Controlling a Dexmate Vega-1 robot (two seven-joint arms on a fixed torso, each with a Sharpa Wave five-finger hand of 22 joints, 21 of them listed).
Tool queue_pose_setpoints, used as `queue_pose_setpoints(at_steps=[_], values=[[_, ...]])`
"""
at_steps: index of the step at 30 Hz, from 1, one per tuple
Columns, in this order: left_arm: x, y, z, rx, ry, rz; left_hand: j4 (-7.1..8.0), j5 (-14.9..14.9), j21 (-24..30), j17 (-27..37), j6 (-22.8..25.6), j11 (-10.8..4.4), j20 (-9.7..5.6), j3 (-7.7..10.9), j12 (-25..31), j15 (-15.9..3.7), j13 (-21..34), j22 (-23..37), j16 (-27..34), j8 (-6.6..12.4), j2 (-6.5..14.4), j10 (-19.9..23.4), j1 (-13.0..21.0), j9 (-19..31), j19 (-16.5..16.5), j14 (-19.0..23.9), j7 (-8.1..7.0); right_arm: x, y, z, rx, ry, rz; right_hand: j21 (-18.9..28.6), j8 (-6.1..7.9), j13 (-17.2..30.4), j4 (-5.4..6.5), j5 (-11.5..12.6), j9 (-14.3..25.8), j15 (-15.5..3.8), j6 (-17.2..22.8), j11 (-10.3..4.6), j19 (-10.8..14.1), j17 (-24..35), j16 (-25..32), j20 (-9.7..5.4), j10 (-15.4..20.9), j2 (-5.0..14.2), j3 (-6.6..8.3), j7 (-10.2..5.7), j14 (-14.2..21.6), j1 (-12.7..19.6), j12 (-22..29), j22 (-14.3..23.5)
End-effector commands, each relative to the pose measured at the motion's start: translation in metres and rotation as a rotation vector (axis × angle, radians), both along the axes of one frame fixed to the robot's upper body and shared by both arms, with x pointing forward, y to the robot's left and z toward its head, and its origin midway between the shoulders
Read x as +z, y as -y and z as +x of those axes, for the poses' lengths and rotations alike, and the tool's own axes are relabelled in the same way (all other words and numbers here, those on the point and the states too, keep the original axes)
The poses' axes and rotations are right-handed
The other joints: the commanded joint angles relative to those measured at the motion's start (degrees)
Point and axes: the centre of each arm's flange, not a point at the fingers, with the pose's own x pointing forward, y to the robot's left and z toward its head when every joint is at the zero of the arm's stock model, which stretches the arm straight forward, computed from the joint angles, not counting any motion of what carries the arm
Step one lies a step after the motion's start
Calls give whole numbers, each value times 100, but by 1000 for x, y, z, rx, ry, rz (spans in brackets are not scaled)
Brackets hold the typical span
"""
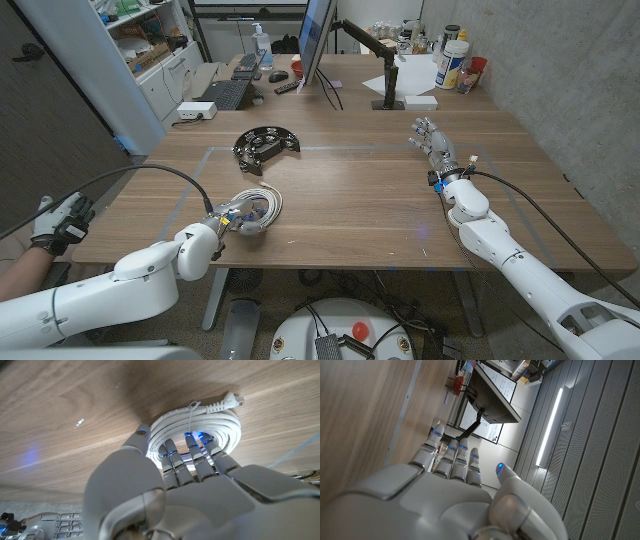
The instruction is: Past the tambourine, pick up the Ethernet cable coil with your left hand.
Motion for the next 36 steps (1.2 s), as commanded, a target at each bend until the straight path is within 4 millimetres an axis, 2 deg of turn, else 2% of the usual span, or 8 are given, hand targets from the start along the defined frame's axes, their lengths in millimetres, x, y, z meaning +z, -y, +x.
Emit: queue_pose_setpoints(at_steps=[1, 6, 9, 16, 17, 23, 29, 36], values=[[-2, 1, 1, 0, 1, 6, -45, 3, 49, 55, 55, -10, -16, 12, 48, -692, 33, 10, 81, 52, 19, 90, 142, 11, 89, 126, 2, 0, 0, 0, 1, 1, 0, 7, 26, 3, -16, 7, -4, -70, 18, -19, 23, 2, 38, -10, -11, -5, 3, -4, -16, 58, 43, 11], [-2, 1, 1, 4, 0, 8, -64, -8, 106, 200, 231, -36, -45, -5, 154, -730, 70, 25, 293, 198, 91, 314, 381, 47, 223, 430, -92, 0, 0, 0, 2, 3, -2, 6, 24, 3, -13, 7, -4, -62, 14, -13, 22, 3, 38, -7, -8, -4, 2, -4, -18, 56, 45, 11], [-3, 1, 1, 6, 3, 3, -72, -2, 225, 415, 402, -55, -66, -54, 307, -817, 164, 60, 571, 376, 206, 551, 672, 111, 483, 758, -154, 0, 0, 0, 2, 2, -2, 7, 24, 3, -14, 7, -4, -64, 13, -13, 23, 2, 38, -7, -12, -6, 2, -4, -15, 56, 43, 11], [-5, -1, 0, -11, 45, -24, -55, 38, 615, 1153, 910, -39, 20, -402, 799, -944, 599, 304, 1376, 938, 402, 989, 1237, 384, 966, 1396, -178, 0, 0, 0, 2, 1, -1, 7, 25, 3, -12, 7, -4, -63, 16, -17, 23, 3, 38, -6, -21, -7, 0, 3, -19, 54, 40, 11], [-5, -1, 0, -12, 46, -25, -38, 52, 761, 1507, 938, -23, 88, -561, 1028, -936, 822, 465, 1677, 1100, 468, 1115, 1428, 524, 966, 1450, -183, 0, 0, 0, 2, 1, -1, 8, 25, 3, -13, 7, -4, -62, 16, -18, 26, 3, 38, -7, -21, -6, 1, 3, -19, 55, 40, 11], [-7, -1, 1, -22, 57, -37, -85, 166, 1137, 1953, 1076, -15, 131, -667, 1558, -1002, 1362, 822, 2128, 1517, 774, 1329, 2105, 875, 999, 1697, -166, 0, 0, -1, 2, 2, -2, 8, 27, 3, -18, 8, -4, -65, 20, -16, 26, 2, 42, -6, -11, -4, 3, -1, -12, 62, 45, 11], [-8, -2, 0, -25, 79, -51, -83, 305, 1582, 2337, 1197, 5, 155, -788, 2210, -1083, 2008, 1152, 2414, 1949, 785, 1448, 2762, 1314, 1084, 2047, -184, 0, 0, -1, 2, 1, -1, 8, 27, 3, -15, 7, -4, -70, 20, -9, 27, 3, 41, -10, -7, -3, 1, -1, -17, 59, 47, 11], [-8, -3, -1, -24, 88, -58, -54, 348, 1829, 2336, 1336, 2, 90, -875, 2326, -1101, 1936, 1305, 2406, 2125, 756, 1576, 2911, 1502, 1163, 2299, -132, 0, 0, -1, 2, 0, -2, 8, 25, 3, -17, 8, -4, -70, 17, -2, 28, 0, 42, -8, -8, -3, 4, 1, -12, 62, 46, 10]])
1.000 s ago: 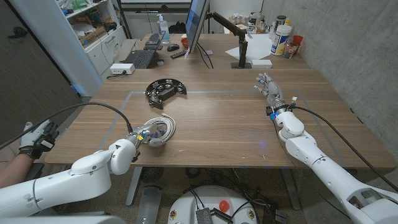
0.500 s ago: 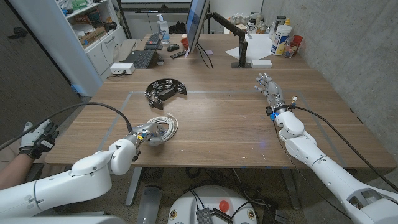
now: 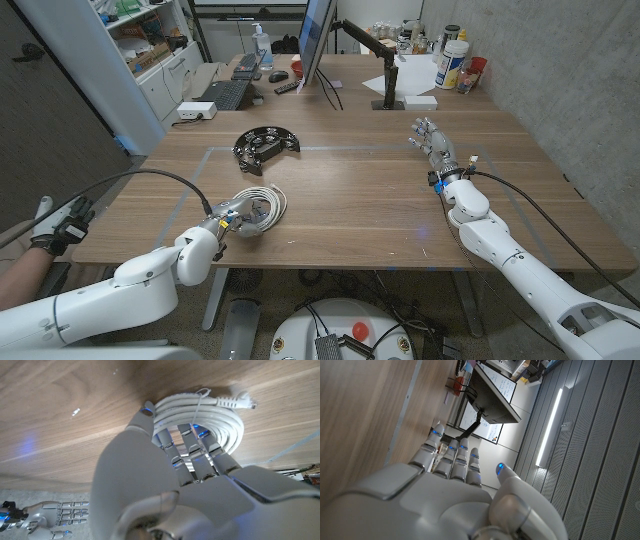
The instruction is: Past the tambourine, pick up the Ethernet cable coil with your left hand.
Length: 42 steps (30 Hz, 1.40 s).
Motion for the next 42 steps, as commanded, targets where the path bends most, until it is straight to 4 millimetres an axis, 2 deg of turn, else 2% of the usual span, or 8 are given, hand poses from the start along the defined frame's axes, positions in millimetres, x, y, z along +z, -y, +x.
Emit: queue_pose_setpoints(at_steps=[1, 16, 20, 31, 35, 42], values=[[-2, -2, -2, -4, 26, -18, 21, 42, 142, 189, 174, -11, -29, -49, 85, -954, -40, 92, 2, 112, 847, 135, 966, 404, 44, 195, 15, 0, 0, 0, 0, 1, 0, 8, 27, 3, -19, 8, -4, -68, 20, -4, 28, 18, 42, -12, -9, -4, 4, -2, -12, 64, 46, 10], [1, -5, -5, -5, 57, -37, 20, 62, 380, 244, 366, -14, -101, -89, 132, -947, -191, 265, -89, 188, 816, 201, 1140, 393, -36, 337, 44, 1, 0, 0, 1, 1, -1, 8, 25, 3, -18, 7, -4, -70, 16, -11, 27, 19, 42, -11, -9, -2, 4, 1, -17, 65, 46, 10], [2, -5, -6, -5, 65, -40, 34, 76, 446, 239, 444, -5, -163, -108, 158, -942, -236, 296, -124, 208, 790, 260, 1142, 373, -25, 402, 50, 1, 0, 0, 1, 2, -1, 7, 26, 3, -19, 7, -4, -62, 19, -13, 26, 18, 41, -13, -12, -3, 4, -5, -18, 67, 45, 10], [8, -9, -12, -4, 109, -68, 53, 111, 613, 218, 587, 0, -189, -150, 205, -942, -357, 363, -204, 239, 718, 397, 1126, 318, 26, 599, 13, 0, 0, -1, 0, 1, -3, 7, 25, 3, -15, 7, -4, -62, 16, -7, 26, 18, 43, -11, -17, -5, 2, -1, -14, 62, 44, 10], [9, -10, -15, -6, 127, -79, 64, 119, 689, 222, 614, -3, -203, -169, 208, -946, -415, 395, -234, 239, 705, 418, 1115, 295, 37, 674, 57, 0, 0, -1, 0, -1, -5, 7, 25, 3, -15, 6, -4, -59, 16, -11, 26, 18, 42, -12, -14, -7, 0, 1, -18, 61, 45, 10], [12, -10, -17, -3, 129, -73, 71, 129, 762, 228, 642, -3, -216, -187, 212, -949, -478, 428, -282, 244, 693, 439, 1107, 279, 16, 719, 41, 0, 0, -1, -2, -1, -3, 6, 24, 3, -15, 6, -4, -63, 15, -2, 23, 18, 41, -12, -8, -5, 0, 3, -22, 62, 48, 10]])
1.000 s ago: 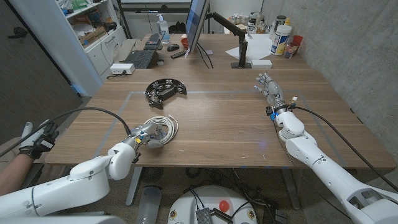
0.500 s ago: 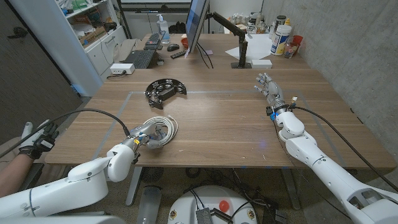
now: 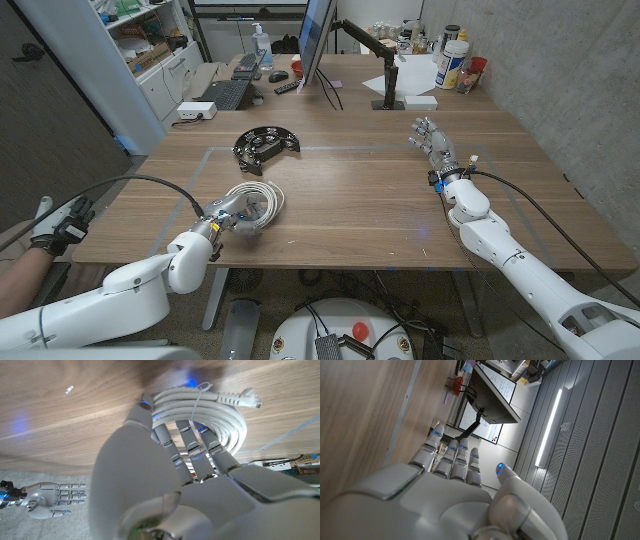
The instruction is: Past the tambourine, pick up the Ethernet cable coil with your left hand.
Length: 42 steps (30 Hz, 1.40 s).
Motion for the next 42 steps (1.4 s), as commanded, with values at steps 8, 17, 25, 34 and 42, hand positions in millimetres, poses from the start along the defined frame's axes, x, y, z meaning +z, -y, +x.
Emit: queue_pose_setpoints(at_steps=[8, 17, 25, 34, 42], values=[[9, 0, -8, 5, 22, -1, 12, 32, 129, 93, 114, -2, -47, -13, 36, -895, -77, 61, -72, 40, 910, 40, 878, 242, -48, 212, -29, -1, 0, 0, -1, -4, 0, 6, 25, 3, -16, 7, -4, -54, 16, -3, 22, 16, 39, -14, -11, -5, 1, 6, -28, 64, 46, 10], [11, 1, -7, 4, 19, 3, 14, 36, 211, 111, 141, -3, -57, -35, 42, -897, -144, 93, -120, 42, 896, 60, 875, 219, -76, 253, -40, -1, 0, 0, -1, -8, 3, 6, 24, 3, -17, 6, -4, -62, 14, -4, 23, 17, 43, -13, -17, -2, 0, 4, -25, 66, 44, 10], [13, 2, -6, 1, 17, 7, 15, 36, 252, 128, 147, -4, -40, -46, 45, -898, -186, 112, -151, 48, 896, 70, 875, 220, -129, 269, -44, -1, -1, 0, 1, -7, 1, 4, 25, 3, -16, 6, -4, -55, 15, -7, 17, 18, 42, -13, -27, -3, -1, 1, -30, 64, 41, 10], [15, 6, -5, -4, 20, 10, 19, 35, 320, 157, 167, -4, -39, -63, 56, -898, -229, 137, -179, 53, 896, 81, 874, 209, -167, 305, -44, -1, -1, 0, 3, -8, 2, 1, 25, 3, -15, 6, -4, -36, 17, 36, 9, 21, 38, -20, -56, 1, -3, 4, -50, 64, 31, 10], [19, 9, -6, -11, 25, 11, 28, 32, 420, 190, 173, -1, -33, -86, 74, -898, -273, 165, -225, 58, 897, 85, 858, 203, -185, 343, -30, -1, -1, 0, 3, -10, 4, 2, 26, 3, -15, 5, -4, -25, 20, 45, 10, 23, 36, -20, -63, 2, -6, 5, -61, 63, 30, 10]])
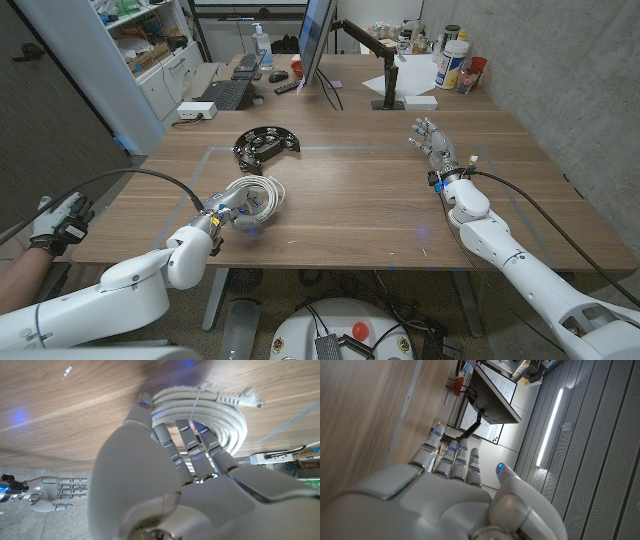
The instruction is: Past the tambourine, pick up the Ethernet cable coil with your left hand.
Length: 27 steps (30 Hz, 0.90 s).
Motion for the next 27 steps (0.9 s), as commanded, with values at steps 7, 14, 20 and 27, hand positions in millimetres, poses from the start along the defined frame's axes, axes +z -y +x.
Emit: queue_pose_setpoints(at_steps=[7, 14, 20, 27], values=[[5, 3, -3, -13, 13, -7, 11, 30, 113, 51, 84, -12, -17, -35, 61, -878, -20, 34, -48, 40, 900, 56, 845, 216, -47, 236, -46, 0, 0, 0, 1, -3, 2, 0, 26, 3, -17, 5, -4, -28, 21, 31, 5, 10, 36, -21, -38, 0, -8, 5, -13, 66, 29, 10], [8, 3, -5, -13, 19, -9, 13, 30, 158, 67, 101, -10, -17, -43, 77, -878, -28, 43, -67, 43, 900, 62, 839, 205, -59, 259, -40, 0, 0, 0, 4, 1, -2, -1, 26, 3, -18, 5, -4, -21, 22, 32, -1, 12, 35, -17, -47, 2, -9, 8, -21, 67, 27, 10], [13, 5, -6, -21, 29, -11, 13, 30, 199, 82, 106, -9, -18, -49, 83, -878, -41, 50, -85, 54, 900, 57, 836, 213, -72, 277, -35, 0, 0, 0, 3, -1, -1, -1, 26, 3, -19, 6, -4, -26, 22, 26, -1, 11, 31, -19, -46, 4, -7, 9, -30, 69, 29, 10], [16, 7, -5, -30, 34, -18, 13, 31, 253, 101, 106, -5, -23, -58, 101, -878, -41, 57, -112, 45, 897, 56, 829, 192, -91, 292, -33, 0, 1, 0, 4, 1, -3, 0, 26, 3, -18, 5, -4, -23, 22, 32, 1, 13, 34, -22, -46, 1, -11, 7, -28, 66, 31, 10]])
